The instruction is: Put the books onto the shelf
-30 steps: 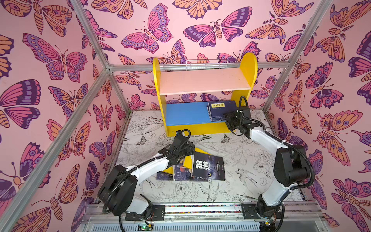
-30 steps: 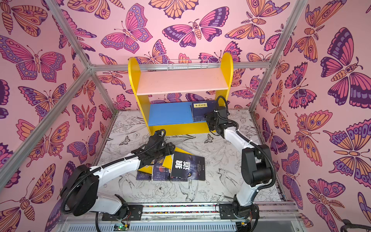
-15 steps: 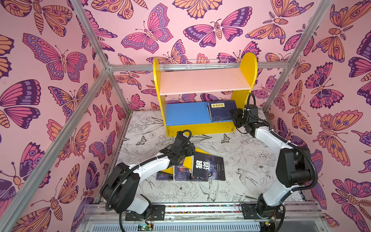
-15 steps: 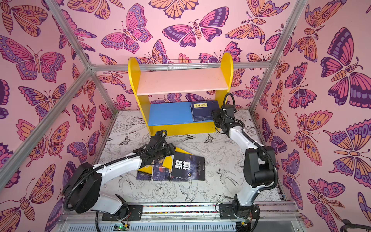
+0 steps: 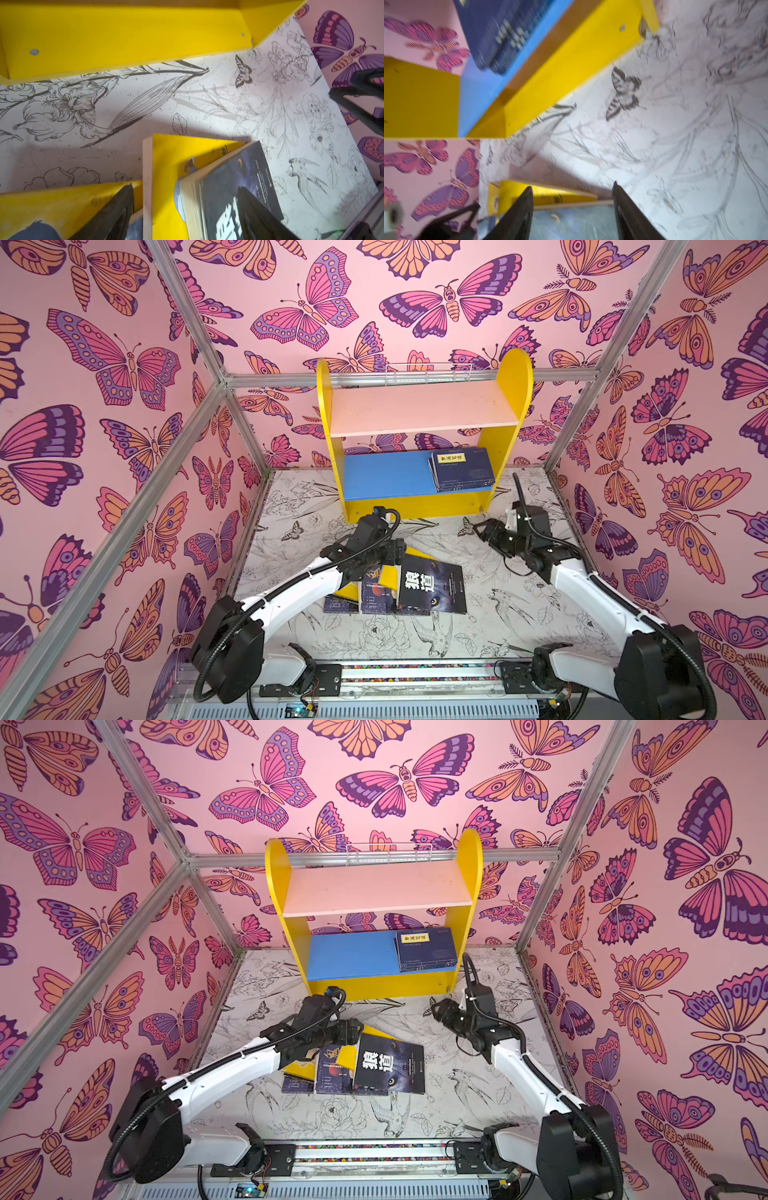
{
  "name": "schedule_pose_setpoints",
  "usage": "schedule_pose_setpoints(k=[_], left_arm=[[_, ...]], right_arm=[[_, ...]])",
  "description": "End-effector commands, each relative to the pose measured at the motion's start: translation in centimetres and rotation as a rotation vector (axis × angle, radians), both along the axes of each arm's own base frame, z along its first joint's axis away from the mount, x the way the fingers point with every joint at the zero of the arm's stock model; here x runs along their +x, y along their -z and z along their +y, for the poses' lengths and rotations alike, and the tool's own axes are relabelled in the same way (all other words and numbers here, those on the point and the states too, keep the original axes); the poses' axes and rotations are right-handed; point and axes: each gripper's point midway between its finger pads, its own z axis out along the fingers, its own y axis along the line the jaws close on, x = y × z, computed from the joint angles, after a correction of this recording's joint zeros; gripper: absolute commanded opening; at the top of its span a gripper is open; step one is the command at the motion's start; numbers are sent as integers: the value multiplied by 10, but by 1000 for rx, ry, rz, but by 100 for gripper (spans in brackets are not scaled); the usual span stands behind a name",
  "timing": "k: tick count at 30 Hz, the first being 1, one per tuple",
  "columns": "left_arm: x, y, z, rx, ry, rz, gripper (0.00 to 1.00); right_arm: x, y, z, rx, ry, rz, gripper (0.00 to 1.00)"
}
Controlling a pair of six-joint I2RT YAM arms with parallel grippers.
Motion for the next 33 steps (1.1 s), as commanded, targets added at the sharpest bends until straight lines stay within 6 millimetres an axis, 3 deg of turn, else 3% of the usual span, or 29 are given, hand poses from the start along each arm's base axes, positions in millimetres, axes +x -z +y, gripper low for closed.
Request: schedule_pose_setpoints(k=[1,6,10,16,19,29,33], left_arm=[[-41,22,4,108,111,122,81],[-70,44,-5,132,180,228,81],[-74,56,-11,134,193,281,81],[-73,69,-15,151,201,325,81],[-75,78,-12,165,195,350,81],[-54,89,19,94,14,422,76],[-48,87,28,65,-38,419,73]], right_arm=[[-58,42,11,-82,-228,177,61],[-104,86,21,-123,-381,369,62],[-109,101,35,-99,-450,429,62],[-101,116,57,-69,-535,447,60],[-87,104,73,-51,-582,379,59],[-33,12,128,233,-624,72,55],[-26,-2,150,272,-666,29,54]])
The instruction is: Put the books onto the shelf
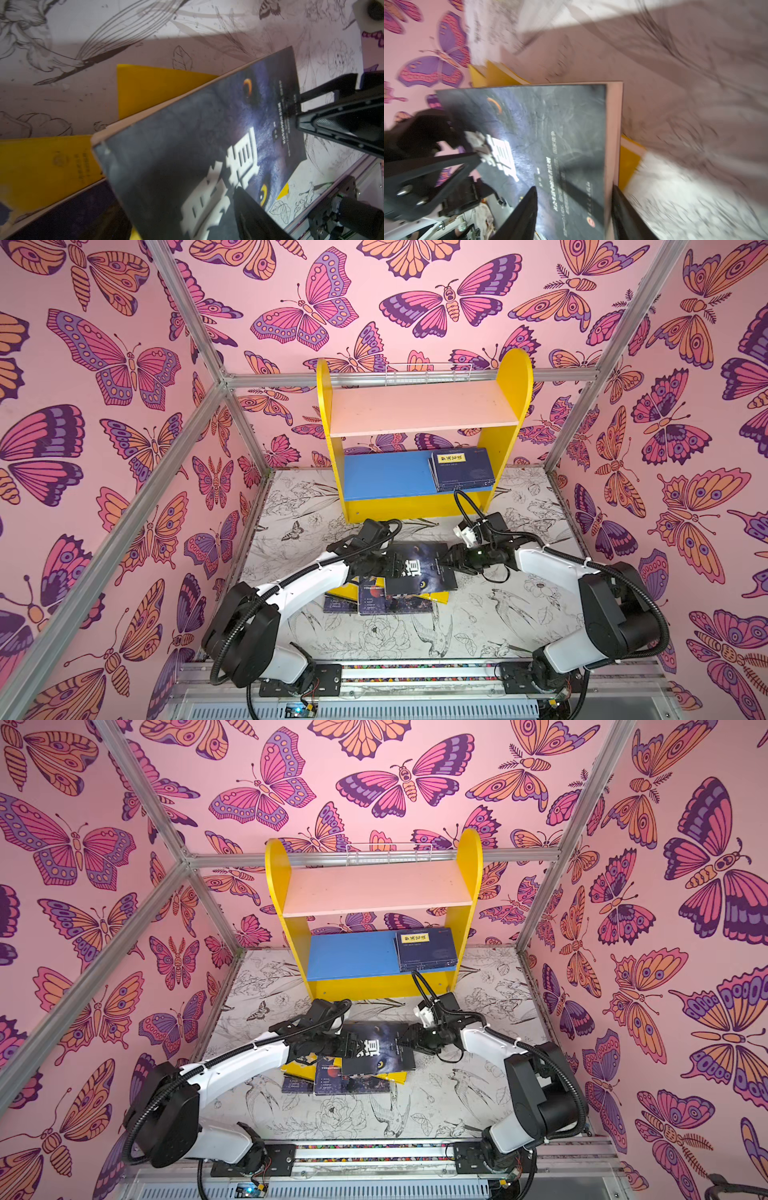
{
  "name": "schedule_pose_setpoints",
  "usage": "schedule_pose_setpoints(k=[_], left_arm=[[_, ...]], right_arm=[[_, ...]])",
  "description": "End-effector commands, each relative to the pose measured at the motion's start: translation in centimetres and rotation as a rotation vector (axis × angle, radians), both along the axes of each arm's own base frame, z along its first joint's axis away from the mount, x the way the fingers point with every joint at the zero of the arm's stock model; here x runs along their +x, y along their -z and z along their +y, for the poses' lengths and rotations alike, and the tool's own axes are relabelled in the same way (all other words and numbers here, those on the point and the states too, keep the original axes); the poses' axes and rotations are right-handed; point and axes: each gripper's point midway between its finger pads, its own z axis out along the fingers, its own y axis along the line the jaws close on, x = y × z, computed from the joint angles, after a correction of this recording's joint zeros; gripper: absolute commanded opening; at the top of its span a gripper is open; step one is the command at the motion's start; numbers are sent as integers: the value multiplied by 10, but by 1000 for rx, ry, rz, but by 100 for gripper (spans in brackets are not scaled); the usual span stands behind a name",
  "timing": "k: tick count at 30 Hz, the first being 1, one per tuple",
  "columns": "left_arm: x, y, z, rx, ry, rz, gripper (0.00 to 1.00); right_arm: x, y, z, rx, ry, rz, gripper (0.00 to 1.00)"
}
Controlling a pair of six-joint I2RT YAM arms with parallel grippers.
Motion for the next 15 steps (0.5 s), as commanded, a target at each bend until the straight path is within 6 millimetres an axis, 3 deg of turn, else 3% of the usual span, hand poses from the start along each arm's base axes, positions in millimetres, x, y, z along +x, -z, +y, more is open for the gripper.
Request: schedule_pose_setpoints(k=[1,4,9,12,15], left_arm=[[-23,34,23,61,-64,139,71],[-20,36,40,70,-145,135,63],[-15,38,70,101,-287,101,33],[-15,41,82,127,-344,87,11],[-17,47,93,151,-389,91,0]], right_arm=[[13,-54,47,189,-119,-132,54],[17,-46,61,167,-142,-121,53],[23,-36,83,144,-180,-108,53],[29,-31,85,130,-164,-94,54],[32,-28,82,114,-148,-96,55]])
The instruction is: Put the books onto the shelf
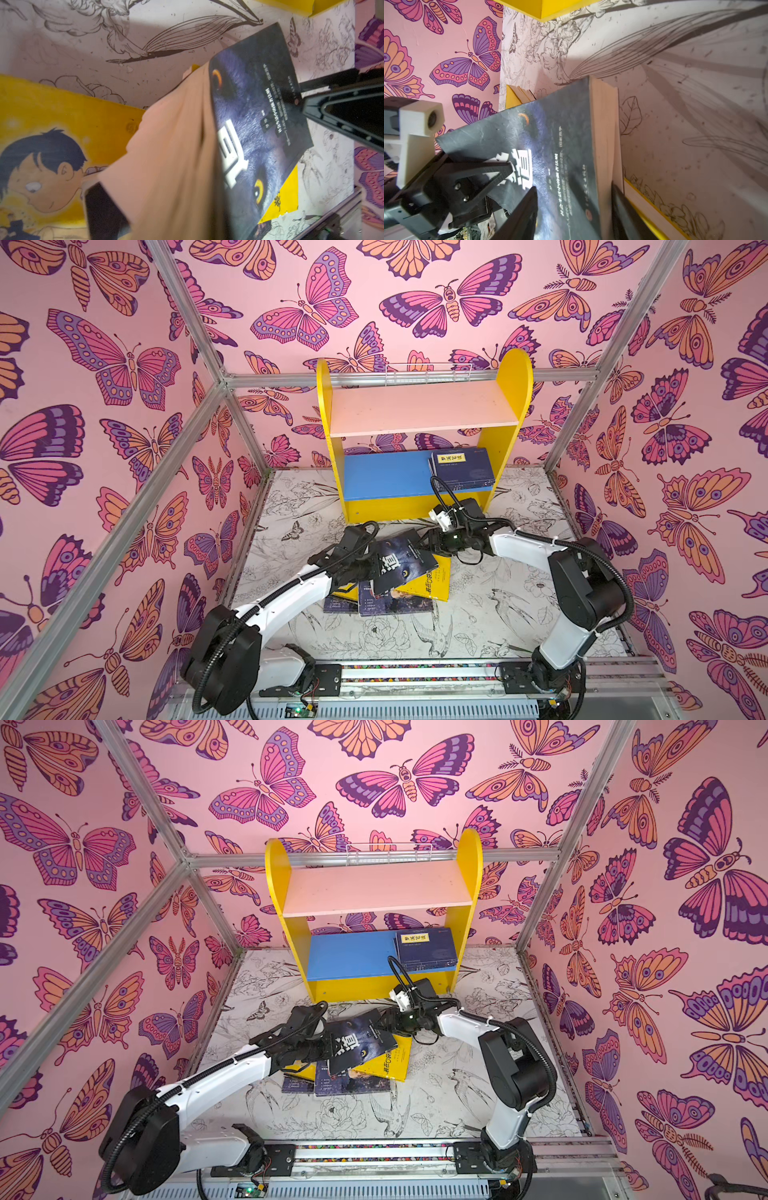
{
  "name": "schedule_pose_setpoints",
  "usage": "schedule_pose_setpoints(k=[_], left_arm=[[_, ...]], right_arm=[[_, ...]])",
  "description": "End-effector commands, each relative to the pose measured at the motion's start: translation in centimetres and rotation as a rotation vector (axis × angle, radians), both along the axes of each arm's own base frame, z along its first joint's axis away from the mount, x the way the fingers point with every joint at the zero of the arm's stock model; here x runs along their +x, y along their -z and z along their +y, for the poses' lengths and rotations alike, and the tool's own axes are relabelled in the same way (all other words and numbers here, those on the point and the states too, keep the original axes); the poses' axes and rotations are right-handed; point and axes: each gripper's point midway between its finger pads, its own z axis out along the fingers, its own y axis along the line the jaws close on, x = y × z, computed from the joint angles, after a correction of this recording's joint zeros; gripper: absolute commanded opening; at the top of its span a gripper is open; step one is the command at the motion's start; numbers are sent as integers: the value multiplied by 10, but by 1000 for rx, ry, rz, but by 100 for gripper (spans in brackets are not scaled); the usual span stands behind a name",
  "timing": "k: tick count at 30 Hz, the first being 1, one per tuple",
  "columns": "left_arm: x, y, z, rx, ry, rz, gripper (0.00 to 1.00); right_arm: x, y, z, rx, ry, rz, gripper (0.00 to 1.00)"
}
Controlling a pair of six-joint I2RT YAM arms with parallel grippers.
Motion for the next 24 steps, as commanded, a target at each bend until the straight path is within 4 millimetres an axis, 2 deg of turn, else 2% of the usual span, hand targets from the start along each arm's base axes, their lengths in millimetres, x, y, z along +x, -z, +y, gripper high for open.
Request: schedule_pose_setpoints(k=[1,4,8,11,14,18,24], left_arm=[[-17,46,53,197,-171,113,0],[-19,48,64,225,-200,110,0],[-21,49,75,271,-199,93,0],[-25,54,78,289,-194,105,0],[-26,58,75,287,-180,122,0],[-25,58,72,283,-157,127,0],[-26,54,61,241,-108,126,0]], right_arm=[[-8,-14,14,42,-53,-1,56],[-11,-5,-2,9,-36,22,56],[-28,6,-16,-35,-73,56,56],[-46,13,-21,-42,-118,85,56],[-54,19,-20,-19,-138,109,55],[-47,18,-14,11,-143,96,55],[-19,4,5,121,-94,48,53]])
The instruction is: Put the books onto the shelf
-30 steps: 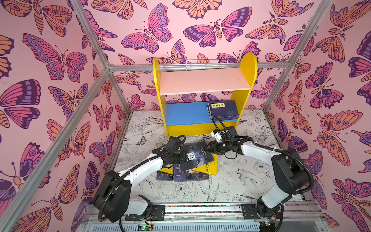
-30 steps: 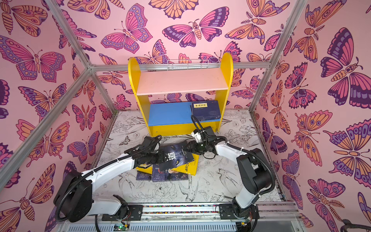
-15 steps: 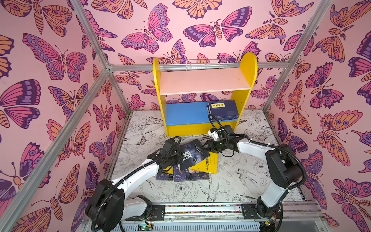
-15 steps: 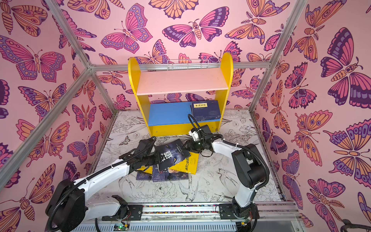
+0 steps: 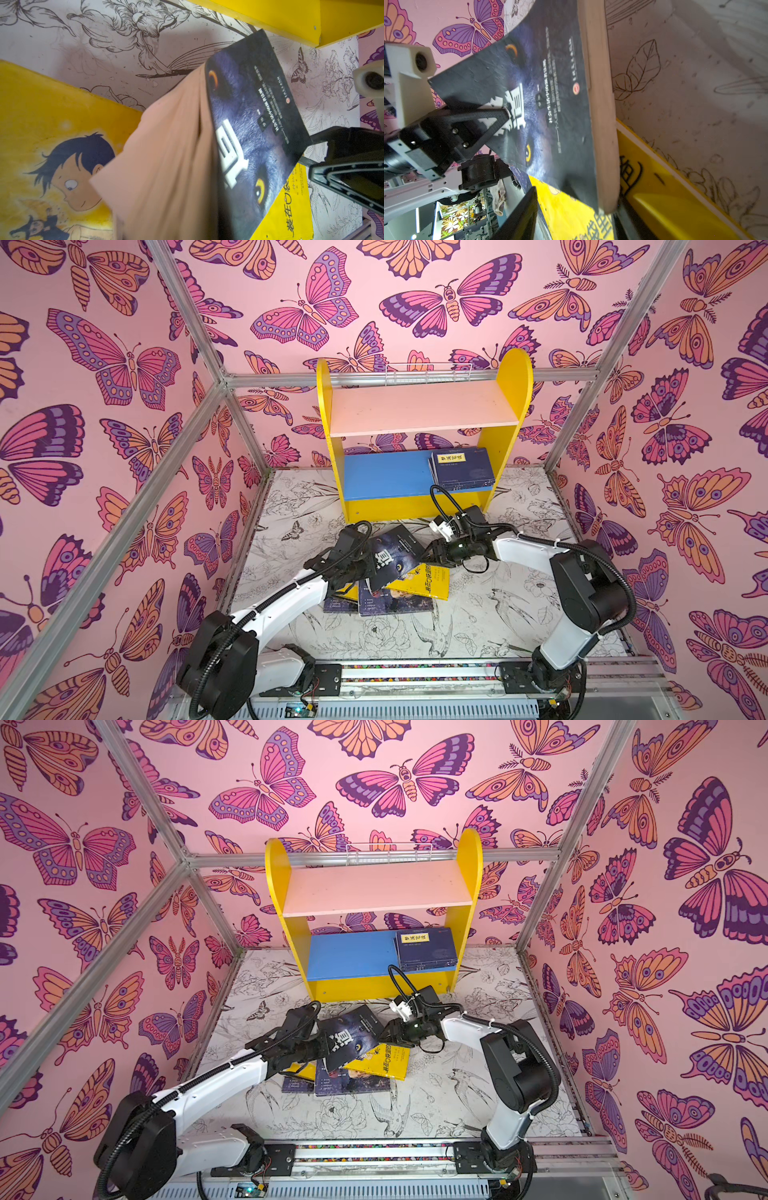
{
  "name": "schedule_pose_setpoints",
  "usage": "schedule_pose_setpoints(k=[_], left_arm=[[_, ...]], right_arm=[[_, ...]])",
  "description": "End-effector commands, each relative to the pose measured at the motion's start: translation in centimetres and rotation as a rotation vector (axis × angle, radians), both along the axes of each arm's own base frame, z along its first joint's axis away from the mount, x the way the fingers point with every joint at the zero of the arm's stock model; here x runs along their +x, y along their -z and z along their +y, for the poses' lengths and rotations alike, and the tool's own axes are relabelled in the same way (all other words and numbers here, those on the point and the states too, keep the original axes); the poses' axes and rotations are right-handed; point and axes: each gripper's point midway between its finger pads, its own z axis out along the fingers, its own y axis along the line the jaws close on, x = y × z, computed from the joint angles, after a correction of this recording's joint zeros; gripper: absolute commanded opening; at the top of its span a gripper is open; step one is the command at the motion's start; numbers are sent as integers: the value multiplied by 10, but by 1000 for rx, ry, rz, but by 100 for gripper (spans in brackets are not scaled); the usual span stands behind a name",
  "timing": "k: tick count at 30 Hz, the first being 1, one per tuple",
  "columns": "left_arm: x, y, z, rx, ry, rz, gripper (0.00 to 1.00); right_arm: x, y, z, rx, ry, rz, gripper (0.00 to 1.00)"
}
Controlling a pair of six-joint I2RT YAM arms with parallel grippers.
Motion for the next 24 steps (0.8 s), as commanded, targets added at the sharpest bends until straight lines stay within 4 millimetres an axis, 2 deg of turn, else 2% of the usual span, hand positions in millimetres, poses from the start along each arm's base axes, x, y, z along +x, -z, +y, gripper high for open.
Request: schedule_pose_setpoints(k=[1,5,12,13,16,18,20,24], left_arm=[[-36,53,43,210,-20,185,0],[-38,53,41,200,-5,186,0],[-37,48,34,161,22,163,0],[-35,37,31,133,28,122,0],[-31,26,32,121,11,83,0],[-26,17,37,119,-29,42,0],[-20,4,45,110,-90,-7,19],[-11,-22,65,91,-219,-106,43]], right_arm=[[18,-14,16,105,17,-36,51],[25,-27,21,165,32,-73,44],[34,-40,21,213,75,-142,21],[36,-42,22,219,82,-153,15],[39,-53,22,247,93,-192,3],[39,-65,22,276,98,-230,0],[37,-80,21,303,99,-268,0],[33,-121,18,372,104,-352,0]])
